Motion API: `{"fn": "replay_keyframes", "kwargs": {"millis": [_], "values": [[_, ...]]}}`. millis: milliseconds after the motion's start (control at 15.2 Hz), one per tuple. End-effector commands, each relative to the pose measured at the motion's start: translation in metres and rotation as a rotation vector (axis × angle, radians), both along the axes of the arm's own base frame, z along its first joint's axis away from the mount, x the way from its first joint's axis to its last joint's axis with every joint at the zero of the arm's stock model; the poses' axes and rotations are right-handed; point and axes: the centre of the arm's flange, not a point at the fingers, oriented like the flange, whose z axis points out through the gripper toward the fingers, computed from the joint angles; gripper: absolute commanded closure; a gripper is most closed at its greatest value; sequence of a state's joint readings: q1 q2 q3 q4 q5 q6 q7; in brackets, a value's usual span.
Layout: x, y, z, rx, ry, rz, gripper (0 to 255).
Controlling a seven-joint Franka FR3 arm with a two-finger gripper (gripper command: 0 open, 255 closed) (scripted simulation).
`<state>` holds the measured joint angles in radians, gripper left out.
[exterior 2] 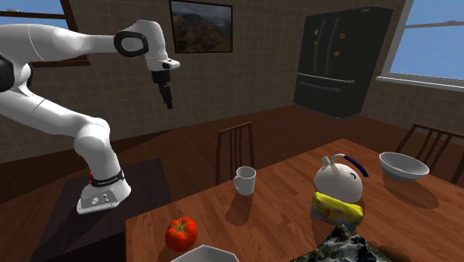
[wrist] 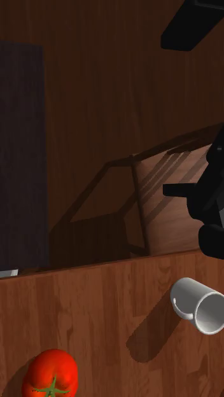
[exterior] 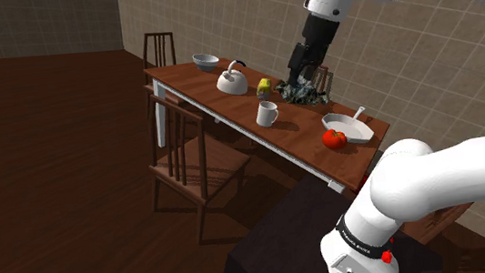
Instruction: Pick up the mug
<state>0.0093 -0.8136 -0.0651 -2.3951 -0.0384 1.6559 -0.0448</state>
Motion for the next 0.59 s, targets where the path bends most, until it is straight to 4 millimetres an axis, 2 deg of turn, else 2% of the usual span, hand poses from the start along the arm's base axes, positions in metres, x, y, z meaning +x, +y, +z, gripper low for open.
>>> {"fn": "replay_keyframes", "kwargs": {"millis": [0,528], "values": [[0.0,0.0,0.0,0.0,0.0,0.0,0],[0.063,-0.062,-0.059,-0.018,0.03,0.027,0]]}}
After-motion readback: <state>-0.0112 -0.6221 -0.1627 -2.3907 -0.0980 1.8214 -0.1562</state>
